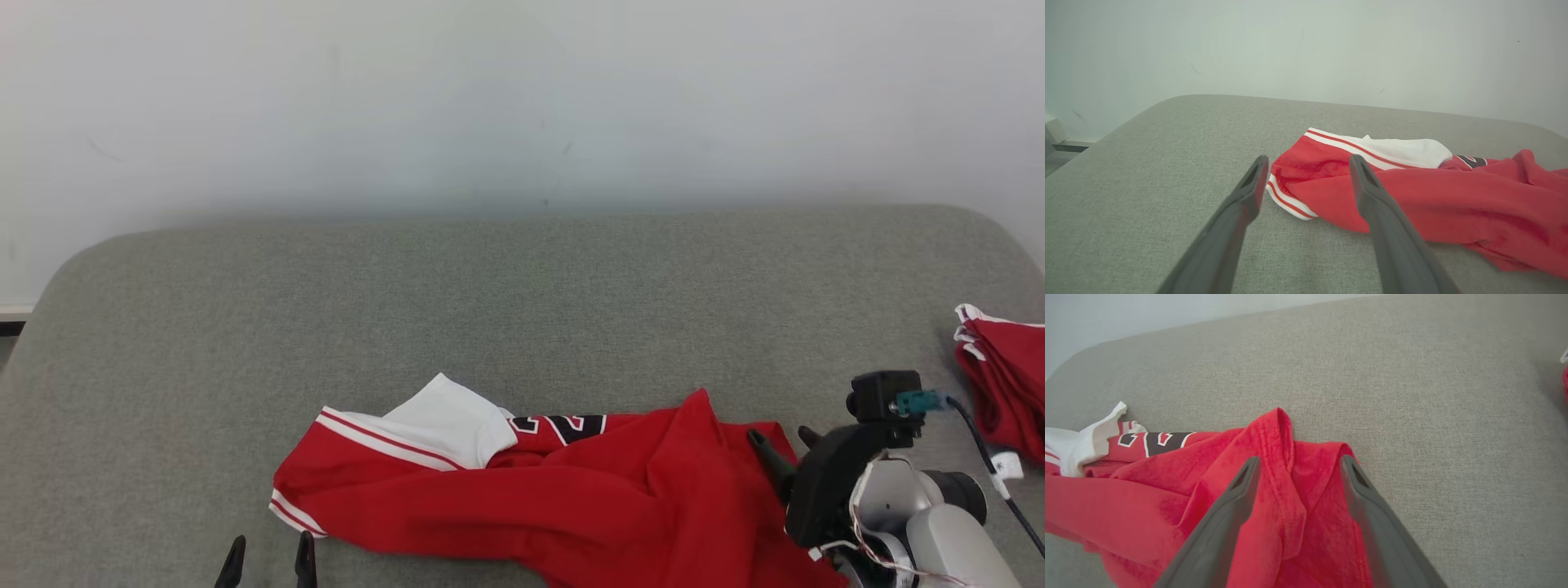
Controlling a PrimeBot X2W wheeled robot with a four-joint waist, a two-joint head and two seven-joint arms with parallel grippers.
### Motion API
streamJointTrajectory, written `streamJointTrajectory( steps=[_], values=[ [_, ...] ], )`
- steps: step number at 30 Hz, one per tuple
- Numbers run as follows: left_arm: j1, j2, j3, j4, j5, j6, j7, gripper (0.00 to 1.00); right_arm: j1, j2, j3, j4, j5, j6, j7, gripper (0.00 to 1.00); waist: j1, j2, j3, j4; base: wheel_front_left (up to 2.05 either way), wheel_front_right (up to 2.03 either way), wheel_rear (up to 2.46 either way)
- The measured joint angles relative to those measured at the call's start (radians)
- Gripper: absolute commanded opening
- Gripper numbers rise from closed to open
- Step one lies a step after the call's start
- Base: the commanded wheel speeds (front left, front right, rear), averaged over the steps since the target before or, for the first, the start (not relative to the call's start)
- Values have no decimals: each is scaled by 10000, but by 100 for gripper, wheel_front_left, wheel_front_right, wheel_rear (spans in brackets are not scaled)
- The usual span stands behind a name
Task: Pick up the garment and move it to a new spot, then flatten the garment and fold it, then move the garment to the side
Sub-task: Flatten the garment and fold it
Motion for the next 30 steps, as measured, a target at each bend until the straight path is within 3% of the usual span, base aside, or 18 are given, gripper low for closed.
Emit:
streamJointTrajectory(
  steps=[3, 7, 23, 24, 26, 27, 30],
  values=[
    [-15, -13, -96, -10, -4, -10, 0, 100, -531, 234, -257, 290, -100, 0, 1204, 100, 0, 1, 53, 176, 0, 0, 0],
    [-35, -21, -209, -50, -4, -12, 0, 100, -1319, 405, -577, 629, -458, 0, 1881, 100, 0, 0, 218, 422, 0, 0, 0],
    [-406, -27, -458, -54, -125, -56, 0, 100, -2448, 911, -1331, 2151, -1323, 0, 2366, 100, 1, 1, 1089, 1320, 0, 0, 0],
    [-422, -29, -464, -56, -151, -56, 0, 100, -2457, 928, -1325, 2157, -1323, 0, 2366, 91, 1, 1, 1119, 1342, 0, 0, 0],
    [-453, -29, -472, -54, -169, -56, 0, 100, -2475, 957, -1304, 2163, -1323, 0, 2364, 13, 1, 1, 1160, 1359, 0, 0, 0],
    [-459, -29, -479, -46, -178, -56, 0, 100, -2483, 961, -1298, 2174, -1323, 0, 2362, 0, 1, 1, 1165, 1358, 0, 0, 0],
    [-492, -29, -518, -23, -184, -58, 0, 100, -2490, 895, -1323, 2247, -1321, 0, 2349, 0, 1, 1, 1174, 1371, 0, 0, 0]
  ],
)
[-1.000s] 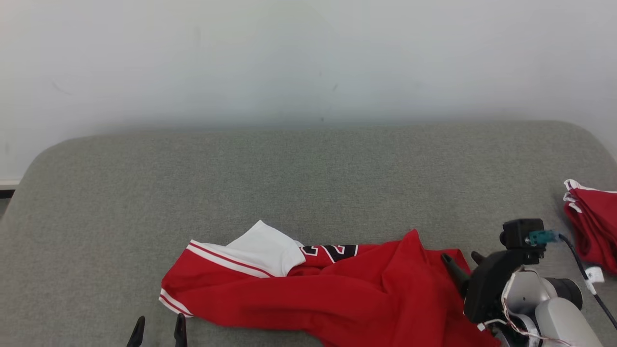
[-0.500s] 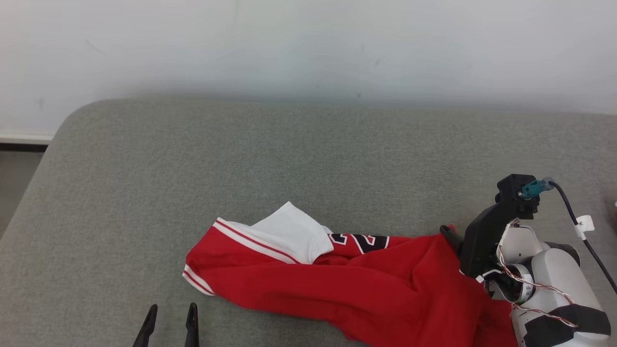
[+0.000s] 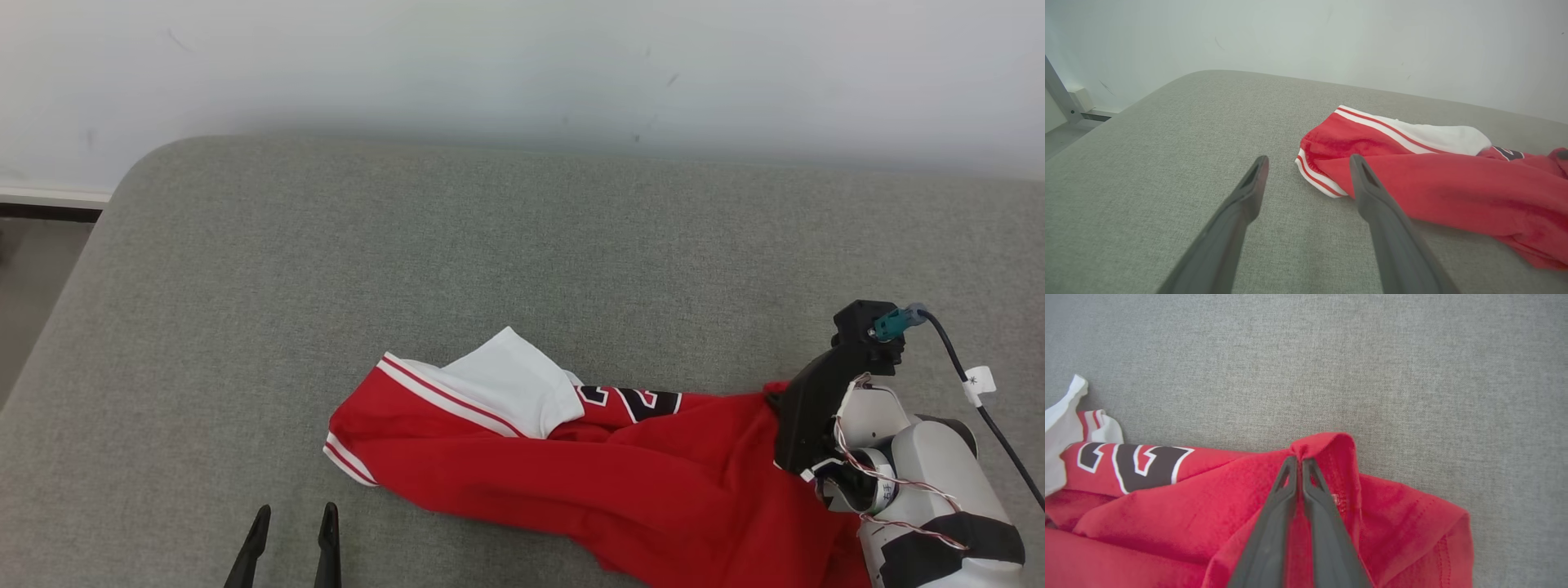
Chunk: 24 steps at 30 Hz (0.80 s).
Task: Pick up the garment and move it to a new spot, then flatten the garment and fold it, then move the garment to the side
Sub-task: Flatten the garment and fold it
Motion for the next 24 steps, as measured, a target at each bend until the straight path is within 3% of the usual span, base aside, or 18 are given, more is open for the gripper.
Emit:
streamJointTrajectory(
  steps=[8, 15, 20, 24],
  values=[
    [-74, 0, 33, 38, -19, 2, 0, 100, -345, -213, -17, -234, -104, 0, -1093, 0, 0, 0, -28, -19, 0, 0, 0],
    [-81, -2, 86, 58, -69, 35, 0, 100, -1364, -851, 368, -773, -393, 0, -3273, 0, 0, 0, -139, -70, 0, 0, 0],
    [-80, 0, 142, 56, -71, 63, 0, 100, -1996, -1358, 1231, -1394, -61, 0, -4780, 0, 0, 0, -251, -164, 0, 0, 0],
    [-6, -4, 176, 42, -84, 77, 0, 100, -1540, -1741, 1235, -2167, 366, 0, -4721, 0, -2, 0, -387, -241, 0, 0, 0]
  ],
)
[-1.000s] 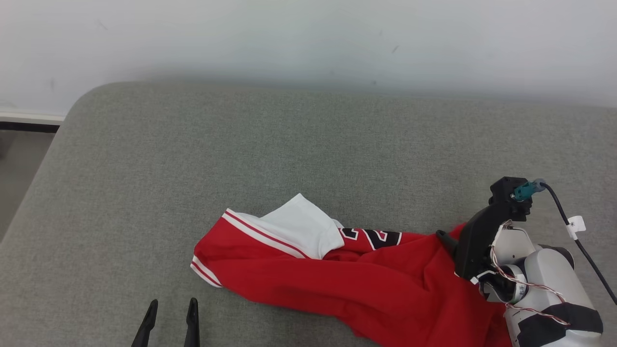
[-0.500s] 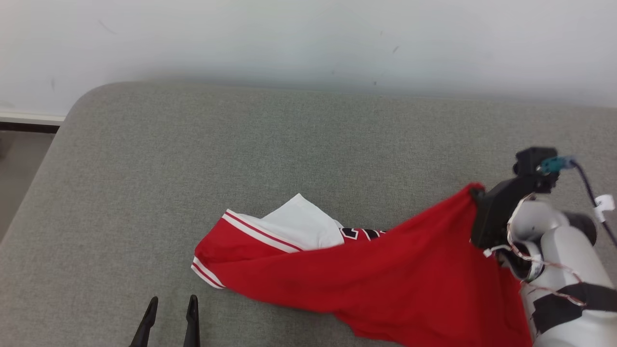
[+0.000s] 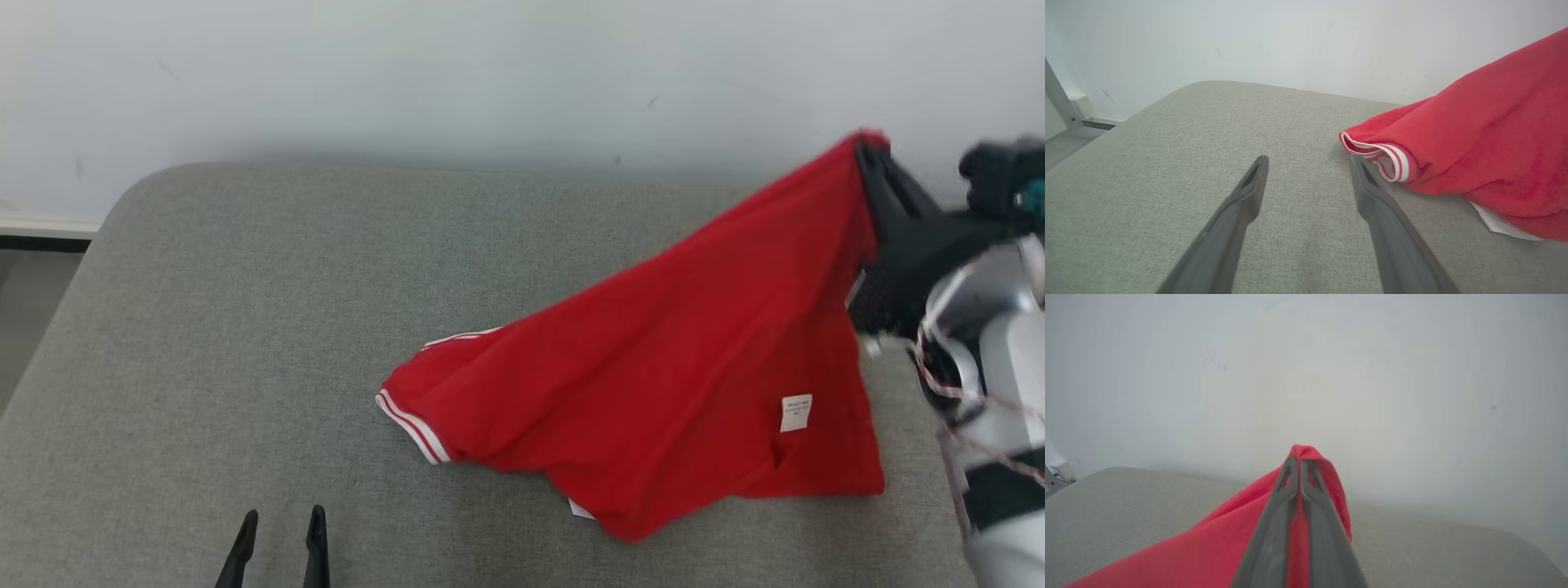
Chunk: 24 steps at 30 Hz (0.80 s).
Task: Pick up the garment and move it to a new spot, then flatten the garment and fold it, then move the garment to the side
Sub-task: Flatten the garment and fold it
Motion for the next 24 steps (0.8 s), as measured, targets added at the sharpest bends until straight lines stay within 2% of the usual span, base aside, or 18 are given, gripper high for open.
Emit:
streamJointTrajectory(
  steps=[3, 4, 6, 10, 14, 20, 21, 22, 24],
  values=[
    [103, 6, 42, -17, -4, 36, 0, 100, 1587, -174, -378, -794, 261, 0, 941, 0, 0, 0, -91, -71, 0, 0, 0],
    [103, 6, 42, -17, -4, 36, 0, 100, 1587, -174, -378, -794, 261, 0, 941, 0, 0, 0, -91, -71, 0, 0, 0],
    [134, 0, 65, -42, -19, 71, 0, 100, 2940, -113, -857, -1432, 433, 0, 1605, 0, 0, 0, -130, -128, 0, 0, 0],
    [250, 0, 174, -144, -102, 90, 0, 100, 5803, 692, -1918, -2961, 474, -2, 2748, 0, 0, 0, -131, -301, 0, 0, 0],
    [206, 0, 288, -203, -35, 82, 0, 100, 7275, 1507, -2740, -3768, 251, 0, 2959, 0, 0, 0, -54, -656, 0, 0, 0],
    [43, -2, 222, -194, 79, 59, 0, 100, 7497, 1793, -3346, -3089, -347, 0, 2445, 0, 0, 0, 2, -1049, 0, 0, 0],
    [42, -2, 219, -186, 81, 58, 0, 100, 7502, 1820, -3417, -2909, -403, 0, 2360, 92, 0, 0, -3, -1083, 0, 0, 0],
    [42, -2, 205, -174, 84, 54, 0, 100, 7519, 1856, -3482, -2723, -474, 0, 2272, 100, 0, 0, -21, -1098, 0, 0, 0],
    [42, -2, 186, -132, 88, 21, 0, 100, 7537, 1935, -3503, -2428, -491, 0, 2186, 100, 0, 0, -72, -1095, 0, 0, 0]
  ],
)
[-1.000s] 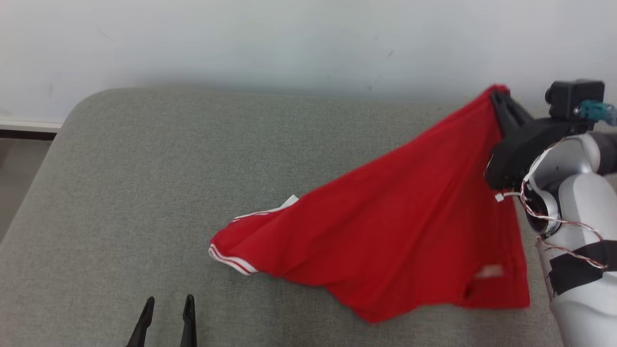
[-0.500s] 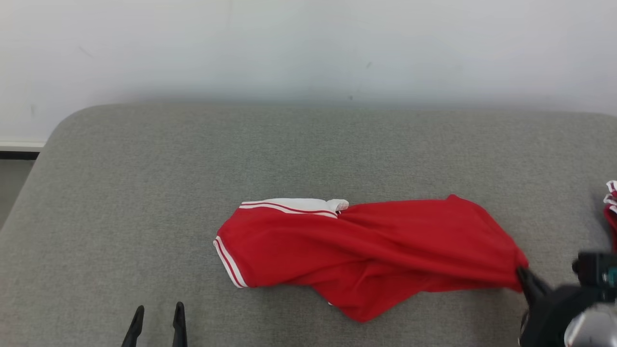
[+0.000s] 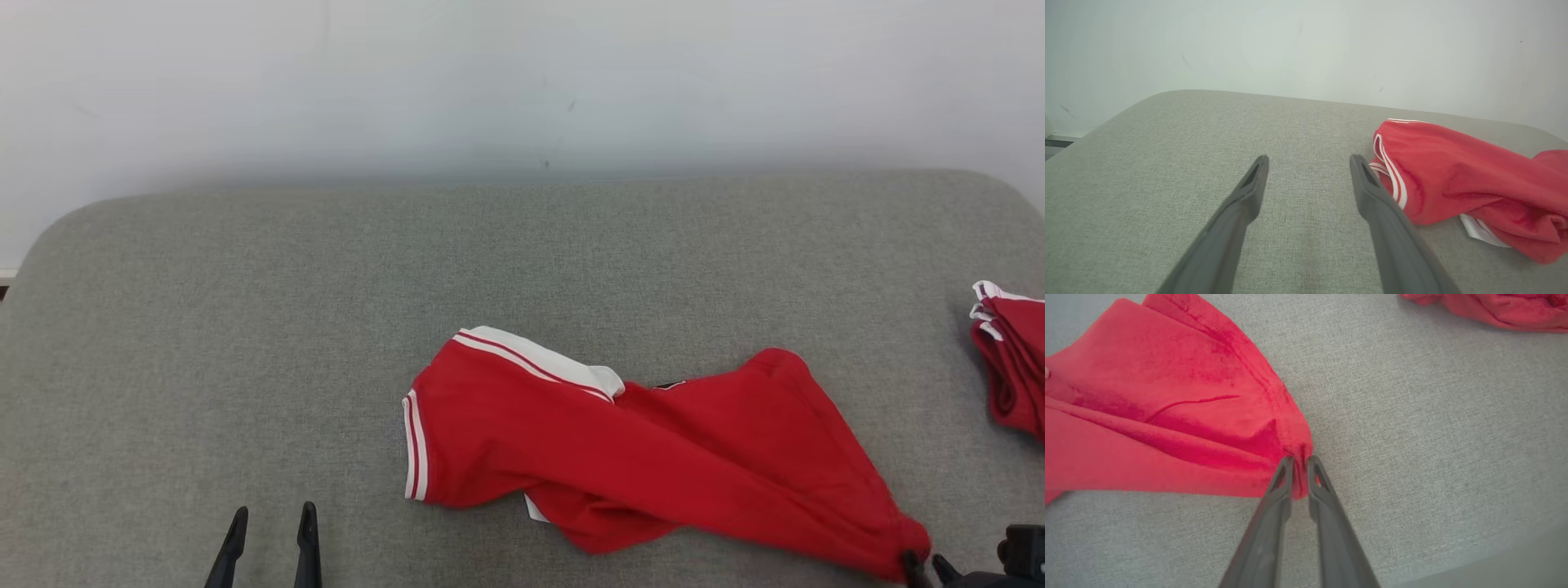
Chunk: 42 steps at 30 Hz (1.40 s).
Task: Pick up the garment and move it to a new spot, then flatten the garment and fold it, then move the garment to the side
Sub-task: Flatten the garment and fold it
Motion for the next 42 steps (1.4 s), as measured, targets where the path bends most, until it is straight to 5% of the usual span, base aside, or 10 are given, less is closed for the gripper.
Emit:
streamJointTrajectory(
  steps=[10, 24, 42],
  values=[
    [223, 2, 127, 54, -2, -38, 0, 100, 36, 132, 265, -182, -33, 0, -1505, 100, 0, 0, -408, 162, 0, 0, 0],
    [443, 2, 270, 176, -29, -42, 0, 100, -2, 77, 2109, 17, -1089, 0, -6803, 100, 1, -1, -989, 225, 0, 0, 0],
    [63, 2, 184, 704, -29, -40, 0, 100, 477, 98, 2111, 625, -1375, 0, -7200, 100, 1, -1, -1406, -41, 0, 0, 0]
  ],
)
